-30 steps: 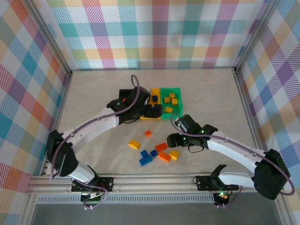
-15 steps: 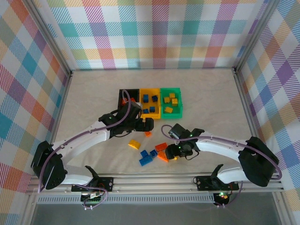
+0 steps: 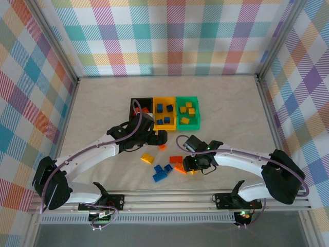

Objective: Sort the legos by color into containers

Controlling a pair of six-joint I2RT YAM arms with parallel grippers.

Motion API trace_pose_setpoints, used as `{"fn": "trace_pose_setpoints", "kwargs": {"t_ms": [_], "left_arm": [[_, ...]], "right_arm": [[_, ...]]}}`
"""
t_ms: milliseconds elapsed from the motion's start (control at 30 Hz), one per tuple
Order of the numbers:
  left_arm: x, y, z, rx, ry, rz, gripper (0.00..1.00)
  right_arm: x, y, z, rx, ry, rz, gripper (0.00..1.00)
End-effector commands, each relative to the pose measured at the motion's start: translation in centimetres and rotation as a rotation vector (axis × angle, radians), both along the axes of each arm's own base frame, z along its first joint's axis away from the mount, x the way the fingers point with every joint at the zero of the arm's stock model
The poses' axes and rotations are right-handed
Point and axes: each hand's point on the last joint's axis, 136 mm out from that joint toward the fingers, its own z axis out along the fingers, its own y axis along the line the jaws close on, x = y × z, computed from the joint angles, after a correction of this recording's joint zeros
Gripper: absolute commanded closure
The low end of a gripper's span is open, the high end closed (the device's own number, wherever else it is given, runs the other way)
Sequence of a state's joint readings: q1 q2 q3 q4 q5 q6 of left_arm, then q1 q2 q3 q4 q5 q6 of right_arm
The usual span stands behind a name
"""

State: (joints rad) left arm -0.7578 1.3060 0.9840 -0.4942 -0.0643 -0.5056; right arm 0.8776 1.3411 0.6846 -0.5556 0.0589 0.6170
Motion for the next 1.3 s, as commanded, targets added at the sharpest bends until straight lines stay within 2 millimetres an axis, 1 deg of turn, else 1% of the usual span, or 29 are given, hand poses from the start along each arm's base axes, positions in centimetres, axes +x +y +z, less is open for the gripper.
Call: {"fn": "trace_pose_setpoints", "kwargs": {"t_ms": [0, 100, 167, 200, 267, 300, 433, 533, 667, 800, 933, 1000, 1067, 1133, 1200, 1267], "left_arm": [[-0.2, 0.4, 0.1, -0.005, -0.007, 0.016, 0.00], [-0.2, 0.4, 0.2, -0.007, -0.009, 0.016, 0.00], [-0.2, 0.3, 0.2, -0.009, -0.005, 0.012, 0.00], [-0.2, 0.3, 0.2, -0.009, -0.004, 0.013, 0.00], [-0.2, 0.3, 0.1, -0.008, -0.003, 0.014, 0.00], [-0.2, 0.3, 0.2, -0.008, -0.004, 0.012, 0.00], [-0.2, 0.3, 0.2, -0.011, -0.002, 0.011, 0.00], [-0.2, 0.4, 0.2, -0.010, -0.005, 0.013, 0.00], [-0.1, 0.3, 0.0, -0.008, 0.000, 0.013, 0.00], [-0.2, 0.6, -0.2, -0.001, 0.006, 0.015, 0.00], [-0.2, 1.0, -0.4, 0.009, 0.007, 0.021, 0.00], [-0.2, 1.0, -0.5, 0.008, 0.009, 0.024, 0.00], [-0.2, 1.1, -0.5, 0.005, 0.010, 0.027, 0.00], [-0.2, 1.2, -0.5, 0.004, 0.006, 0.030, 0.00], [-0.2, 1.4, -0.5, 0.007, 0.003, 0.033, 0.00], [-0.3, 1.6, -0.6, 0.013, 0.003, 0.038, 0.00]], "right_arm": [[-0.5, -0.5, -0.7, -0.011, 0.022, -0.008, 0.46], [-0.5, -0.9, -0.4, -0.024, 0.016, -0.018, 0.51], [-0.3, -1.5, 0.0, -0.045, -0.003, -0.030, 0.52], [-0.3, -1.6, 0.2, -0.047, -0.011, -0.029, 0.50], [-0.3, -1.7, 0.6, -0.042, -0.019, -0.024, 0.39], [-0.3, -1.7, 0.7, -0.039, -0.020, -0.022, 0.36], [-0.2, -1.8, 1.3, -0.037, -0.032, -0.021, 0.37], [-0.2, -1.5, 1.7, -0.010, -0.045, -0.018, 0.37], [-0.3, -1.5, 1.0, -0.036, -0.020, -0.015, 0.41], [-0.7, -1.5, -0.1, -0.047, 0.017, -0.010, 0.42], [-0.7, -2.4, -0.3, -0.094, 0.019, -0.026, 0.49], [-0.5, -2.9, -0.1, -0.115, 0.010, -0.043, 0.54], [-0.3, -3.0, 0.0, -0.111, 0.004, -0.053, 0.58], [-0.2, -2.5, -0.1, -0.088, 0.010, -0.044, 0.58], [-0.3, -2.1, -0.6, -0.085, 0.027, -0.035, 0.55], [-0.3, -1.9, -1.1, -0.085, 0.037, -0.034, 0.57]]}}
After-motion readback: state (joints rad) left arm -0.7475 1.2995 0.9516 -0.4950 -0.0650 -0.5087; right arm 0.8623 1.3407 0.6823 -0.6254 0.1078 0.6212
